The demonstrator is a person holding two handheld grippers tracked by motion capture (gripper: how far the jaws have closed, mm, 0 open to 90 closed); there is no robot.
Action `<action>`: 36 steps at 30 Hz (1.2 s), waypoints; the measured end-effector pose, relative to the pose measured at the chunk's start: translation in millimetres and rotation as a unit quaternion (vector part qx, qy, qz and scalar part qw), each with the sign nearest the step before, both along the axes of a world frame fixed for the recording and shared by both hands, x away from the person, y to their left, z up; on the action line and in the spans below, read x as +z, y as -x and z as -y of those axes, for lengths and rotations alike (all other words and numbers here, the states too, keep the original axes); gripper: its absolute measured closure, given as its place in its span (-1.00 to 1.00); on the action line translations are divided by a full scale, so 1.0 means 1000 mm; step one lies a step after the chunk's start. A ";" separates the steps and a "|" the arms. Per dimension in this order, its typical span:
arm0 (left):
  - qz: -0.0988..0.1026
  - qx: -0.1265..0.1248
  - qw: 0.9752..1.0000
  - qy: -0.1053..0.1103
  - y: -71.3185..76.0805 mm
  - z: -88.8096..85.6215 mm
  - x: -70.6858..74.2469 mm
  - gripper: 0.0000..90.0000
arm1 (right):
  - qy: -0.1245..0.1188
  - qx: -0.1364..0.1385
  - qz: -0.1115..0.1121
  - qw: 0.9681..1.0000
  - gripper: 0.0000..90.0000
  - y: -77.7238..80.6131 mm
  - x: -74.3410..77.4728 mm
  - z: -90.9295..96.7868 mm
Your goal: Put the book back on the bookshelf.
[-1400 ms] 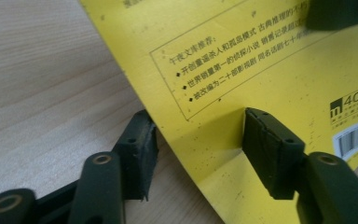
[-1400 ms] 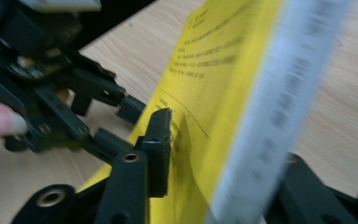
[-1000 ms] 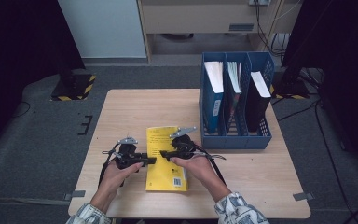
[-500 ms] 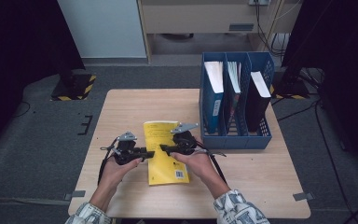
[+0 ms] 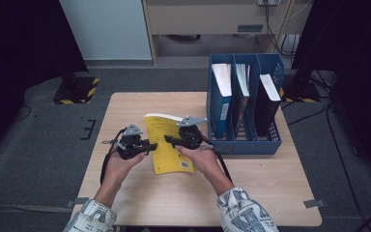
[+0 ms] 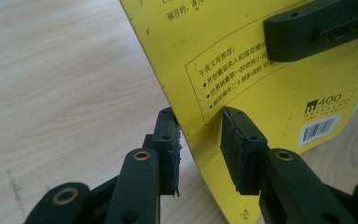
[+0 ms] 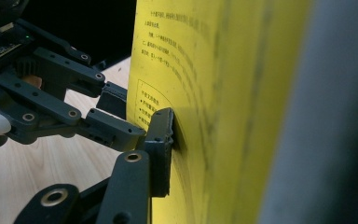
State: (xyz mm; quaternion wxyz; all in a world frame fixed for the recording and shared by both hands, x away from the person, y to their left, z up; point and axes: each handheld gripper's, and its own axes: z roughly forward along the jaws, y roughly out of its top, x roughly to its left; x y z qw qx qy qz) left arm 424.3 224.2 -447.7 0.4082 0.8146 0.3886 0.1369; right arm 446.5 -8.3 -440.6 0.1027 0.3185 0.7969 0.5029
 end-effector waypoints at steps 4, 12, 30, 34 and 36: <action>0.014 0.007 1.000 -0.018 -0.005 0.000 0.007 0.50 | -0.002 0.001 0.021 1.000 0.48 -0.004 0.008 -0.001; 0.029 0.009 0.999 -0.022 -0.003 -0.003 0.011 0.53 | -0.006 -0.005 0.028 1.000 0.34 -0.004 0.010 0.005; 0.034 0.013 0.999 0.000 0.027 -0.009 -0.003 0.33 | -0.038 0.017 0.035 0.999 0.34 0.024 0.006 0.015; 0.034 0.019 0.999 -0.003 0.033 -0.010 -0.015 0.19 | -0.045 0.016 0.040 0.998 0.38 0.025 0.009 0.017; 0.033 0.026 0.999 -0.007 0.035 -0.012 -0.020 0.01 | -0.046 0.017 0.043 0.998 0.38 0.026 0.012 0.017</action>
